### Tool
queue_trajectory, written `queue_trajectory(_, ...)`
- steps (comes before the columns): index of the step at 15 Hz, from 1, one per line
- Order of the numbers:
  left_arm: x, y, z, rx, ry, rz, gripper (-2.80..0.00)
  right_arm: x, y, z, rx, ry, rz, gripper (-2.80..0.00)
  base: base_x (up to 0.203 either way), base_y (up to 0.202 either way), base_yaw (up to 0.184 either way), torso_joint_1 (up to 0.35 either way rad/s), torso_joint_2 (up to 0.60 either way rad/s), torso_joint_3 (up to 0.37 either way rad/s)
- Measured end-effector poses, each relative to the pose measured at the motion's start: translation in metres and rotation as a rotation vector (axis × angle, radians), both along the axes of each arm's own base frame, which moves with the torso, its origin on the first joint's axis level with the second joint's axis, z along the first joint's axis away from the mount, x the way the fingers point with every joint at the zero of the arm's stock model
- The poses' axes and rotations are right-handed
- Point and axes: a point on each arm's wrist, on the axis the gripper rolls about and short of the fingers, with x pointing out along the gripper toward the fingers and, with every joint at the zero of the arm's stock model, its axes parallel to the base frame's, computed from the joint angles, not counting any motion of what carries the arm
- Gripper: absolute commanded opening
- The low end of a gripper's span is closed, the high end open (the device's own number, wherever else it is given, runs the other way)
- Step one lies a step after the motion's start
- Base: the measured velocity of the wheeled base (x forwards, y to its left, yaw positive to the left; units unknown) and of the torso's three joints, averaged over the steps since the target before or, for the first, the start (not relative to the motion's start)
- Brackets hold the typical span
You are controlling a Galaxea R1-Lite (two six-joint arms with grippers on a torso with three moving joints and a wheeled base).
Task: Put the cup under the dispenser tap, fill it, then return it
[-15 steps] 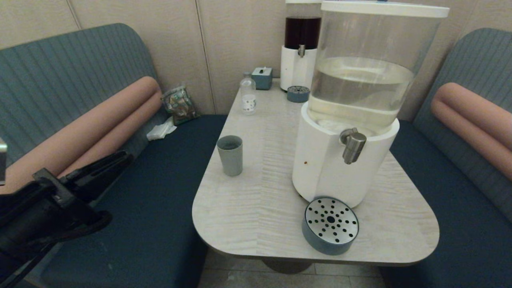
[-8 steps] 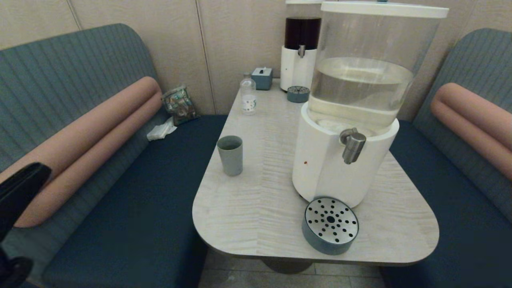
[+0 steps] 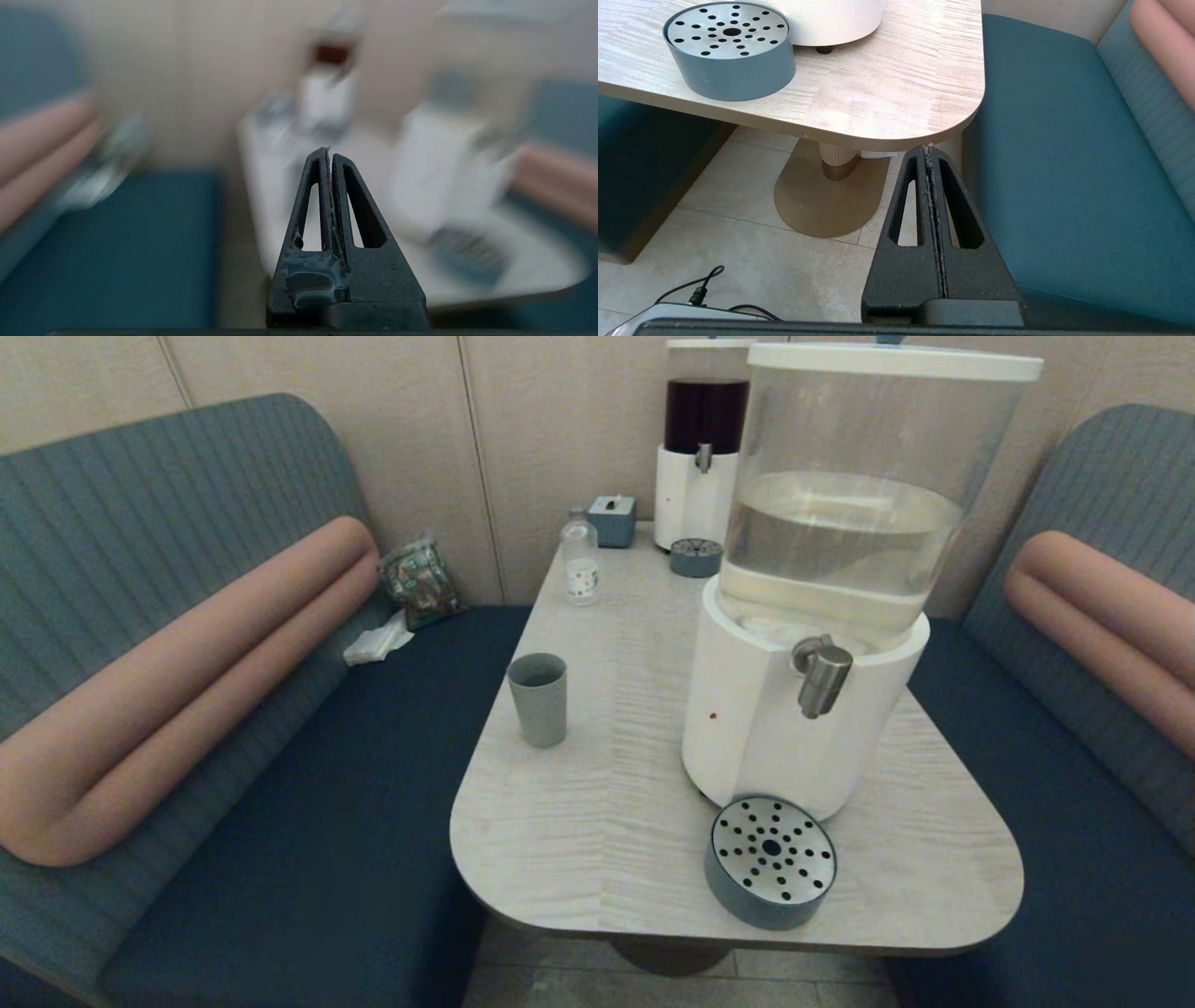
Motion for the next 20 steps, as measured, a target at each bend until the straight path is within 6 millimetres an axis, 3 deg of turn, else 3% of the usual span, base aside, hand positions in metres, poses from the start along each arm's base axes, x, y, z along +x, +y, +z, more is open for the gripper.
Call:
queue_trajectory(3, 0.009, 0.003, -0.050, 0.071, 0.207, 0.155, -2.80, 0.000, 0.000, 0.000, 0.000, 0.000, 0.000, -2.80, 0.000, 0.000, 0.000, 0.000, 0.00, 0.000)
queue_trajectory(6, 0.011, 0.005, -0.077, 0.113, 0.404, 0.271, -2.80, 0.000, 0.000, 0.000, 0.000, 0.000, 0.000, -2.80, 0.000, 0.000, 0.000, 0.000, 0.00, 0.000)
queue_trajectory(20, 0.011, 0.005, -0.081, 0.111, 0.421, 0.271, -2.80, 0.000, 0.000, 0.000, 0.000, 0.000, 0.000, -2.80, 0.000, 0.000, 0.000, 0.000, 0.00, 0.000)
